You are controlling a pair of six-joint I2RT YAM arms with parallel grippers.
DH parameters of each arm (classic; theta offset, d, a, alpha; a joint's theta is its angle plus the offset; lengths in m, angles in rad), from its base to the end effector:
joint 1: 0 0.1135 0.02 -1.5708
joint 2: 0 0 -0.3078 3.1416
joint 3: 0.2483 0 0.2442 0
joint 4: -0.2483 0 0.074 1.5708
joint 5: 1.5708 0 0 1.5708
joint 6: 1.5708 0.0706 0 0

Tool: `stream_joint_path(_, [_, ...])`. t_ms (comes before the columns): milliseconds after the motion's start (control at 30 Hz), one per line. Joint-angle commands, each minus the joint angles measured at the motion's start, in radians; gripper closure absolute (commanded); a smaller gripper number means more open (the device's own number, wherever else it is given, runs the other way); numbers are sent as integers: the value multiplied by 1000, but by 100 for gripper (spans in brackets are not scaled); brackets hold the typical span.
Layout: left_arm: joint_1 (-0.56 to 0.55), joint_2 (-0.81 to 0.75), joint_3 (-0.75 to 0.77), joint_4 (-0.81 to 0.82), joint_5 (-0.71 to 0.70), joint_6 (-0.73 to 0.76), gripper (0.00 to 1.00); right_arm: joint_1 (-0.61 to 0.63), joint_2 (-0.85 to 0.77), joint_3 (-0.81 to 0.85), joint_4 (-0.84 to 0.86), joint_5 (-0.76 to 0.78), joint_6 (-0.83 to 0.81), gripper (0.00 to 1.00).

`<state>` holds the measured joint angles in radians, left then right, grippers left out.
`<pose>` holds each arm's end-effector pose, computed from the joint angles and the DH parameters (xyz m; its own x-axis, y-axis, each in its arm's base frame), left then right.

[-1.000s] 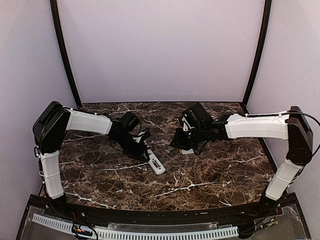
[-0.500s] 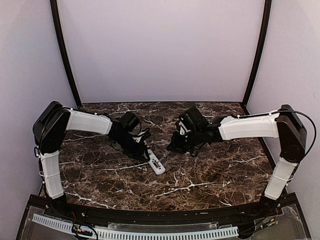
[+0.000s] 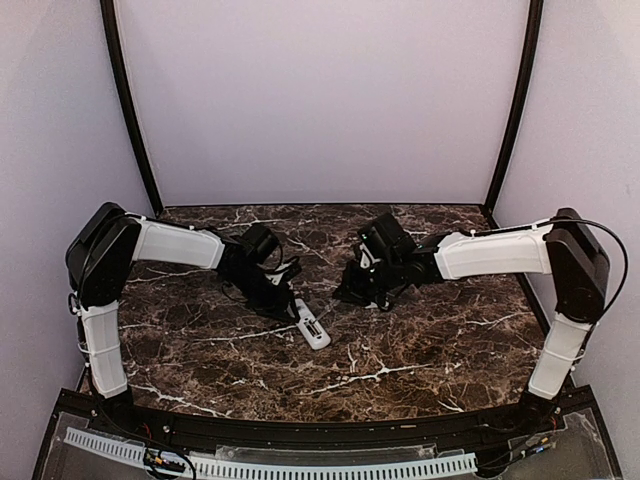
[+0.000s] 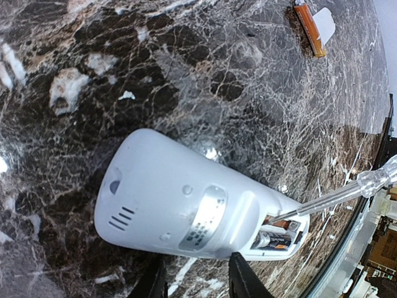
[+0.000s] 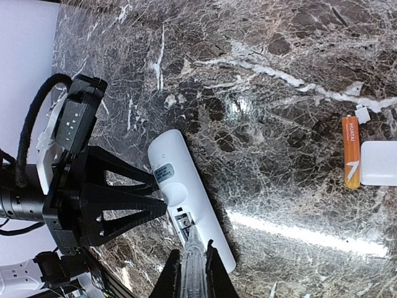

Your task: Unload the batteries from the remote control

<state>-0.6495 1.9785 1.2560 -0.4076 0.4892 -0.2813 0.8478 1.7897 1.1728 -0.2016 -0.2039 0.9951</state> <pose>0.3124 -0.2789 0.1613 -0.8845 0.3640 -0.2918 0.4663 0.7107 -0.5267 0.2622 0.3187 0.2215 -0.9557 0.1584 -0.2480 -0.0444 0.7555 0.6537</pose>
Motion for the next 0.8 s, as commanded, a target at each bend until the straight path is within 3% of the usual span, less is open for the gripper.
stream_joint_path(0, [-20,52,-36,-46,-22,1,66,16,60,-21,44,-74,53,100])
stream_joint_path(767, [-32,61,-36,-48,-18,0,68,-3,111,-70,197,-225,155,100])
